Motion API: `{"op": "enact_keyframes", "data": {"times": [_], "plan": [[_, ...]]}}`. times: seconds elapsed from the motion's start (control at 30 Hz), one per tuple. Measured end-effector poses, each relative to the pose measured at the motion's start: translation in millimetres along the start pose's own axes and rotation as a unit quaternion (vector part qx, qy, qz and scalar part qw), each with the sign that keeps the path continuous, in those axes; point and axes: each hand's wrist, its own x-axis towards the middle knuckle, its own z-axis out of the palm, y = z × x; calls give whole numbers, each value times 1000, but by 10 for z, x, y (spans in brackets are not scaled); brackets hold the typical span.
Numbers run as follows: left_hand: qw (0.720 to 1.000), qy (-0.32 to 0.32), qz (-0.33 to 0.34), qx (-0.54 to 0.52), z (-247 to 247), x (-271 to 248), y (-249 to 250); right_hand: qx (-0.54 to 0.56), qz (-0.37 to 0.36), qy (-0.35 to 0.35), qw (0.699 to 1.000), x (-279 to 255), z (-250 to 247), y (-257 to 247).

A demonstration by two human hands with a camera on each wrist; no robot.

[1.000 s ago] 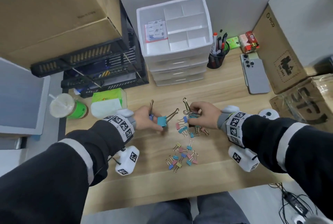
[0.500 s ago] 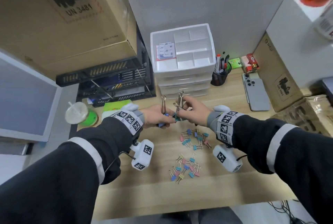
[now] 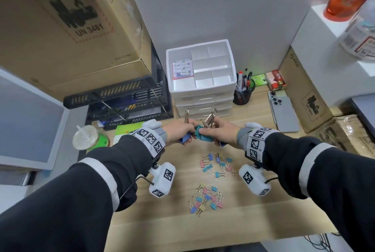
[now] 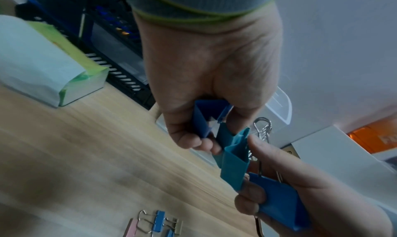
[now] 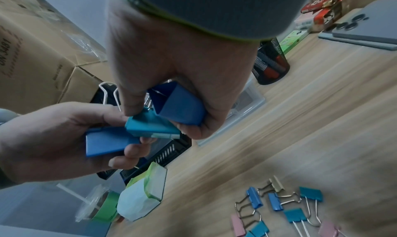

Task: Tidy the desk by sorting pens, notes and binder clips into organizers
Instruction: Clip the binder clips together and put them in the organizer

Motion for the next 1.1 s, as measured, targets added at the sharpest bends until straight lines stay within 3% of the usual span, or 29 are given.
{"op": "enact_keyframes", "data": {"times": [0.07, 0.17, 0.27, 0.37, 0.7, 0.83, 0.93, 1.1], "plan": [[999, 5, 13, 32, 5, 0, 77, 30, 24, 0, 999, 13, -28, -9], [984, 6, 67, 166, -4, 3, 118, 134, 46, -4, 990, 38, -69, -40], [972, 44, 116, 202, 34, 58, 113, 159, 43, 5, 986, 61, -112, -68], [970, 80, 127, 193, 17, 83, 213, 102, 16, 25, 994, 44, -183, -190], [978, 88, 118, 151, -341, 88, 650, -18, -102, 69, 992, 13, -613, -959], [972, 145, 162, 92, -469, 95, 920, -153, -174, 116, 966, 82, -818, -1457], [954, 237, 160, 90, -584, 152, 1040, -233, -225, 153, 934, 246, -969, -1789], [950, 268, 114, 116, -781, 250, 994, -354, -214, 191, 890, 516, -1030, -1986]]}}
